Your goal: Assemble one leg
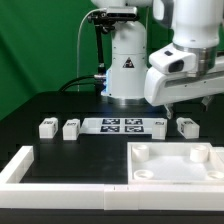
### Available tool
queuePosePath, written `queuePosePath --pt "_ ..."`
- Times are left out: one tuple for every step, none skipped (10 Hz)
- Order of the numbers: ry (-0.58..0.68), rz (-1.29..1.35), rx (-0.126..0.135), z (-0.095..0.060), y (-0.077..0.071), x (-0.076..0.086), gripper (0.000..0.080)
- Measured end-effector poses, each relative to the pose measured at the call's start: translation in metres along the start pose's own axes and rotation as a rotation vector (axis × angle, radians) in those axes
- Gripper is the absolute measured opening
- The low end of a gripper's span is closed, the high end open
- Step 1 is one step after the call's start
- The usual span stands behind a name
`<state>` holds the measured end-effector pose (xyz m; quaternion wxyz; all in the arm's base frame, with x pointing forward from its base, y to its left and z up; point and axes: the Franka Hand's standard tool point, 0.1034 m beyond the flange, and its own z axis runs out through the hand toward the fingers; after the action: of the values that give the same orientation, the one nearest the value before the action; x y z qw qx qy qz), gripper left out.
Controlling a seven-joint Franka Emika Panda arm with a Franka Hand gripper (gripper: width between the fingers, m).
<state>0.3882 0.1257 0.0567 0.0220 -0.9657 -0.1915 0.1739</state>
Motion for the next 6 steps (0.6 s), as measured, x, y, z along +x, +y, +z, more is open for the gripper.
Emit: queuePosePath --pt "-0.106 -0.005 0.016 0.0 -0.003 -0.002 0.0649" --pt "-0.199 -0.008 0.033 0.002 -0.006 -0.002 0.0649" --pt "-0.255 0.014 0.036 0.007 -0.012 -0.002 0.0649" --pt "-0.356 0.005 0.042 0.01 -0.018 -0.008 0.0649" --pt "-0.404 -0.001 0.052 0.016 -0.021 -0.006 0.0649" --pt "-0.476 -0.006 0.064 0.023 -0.023 -0.009 0.0649"
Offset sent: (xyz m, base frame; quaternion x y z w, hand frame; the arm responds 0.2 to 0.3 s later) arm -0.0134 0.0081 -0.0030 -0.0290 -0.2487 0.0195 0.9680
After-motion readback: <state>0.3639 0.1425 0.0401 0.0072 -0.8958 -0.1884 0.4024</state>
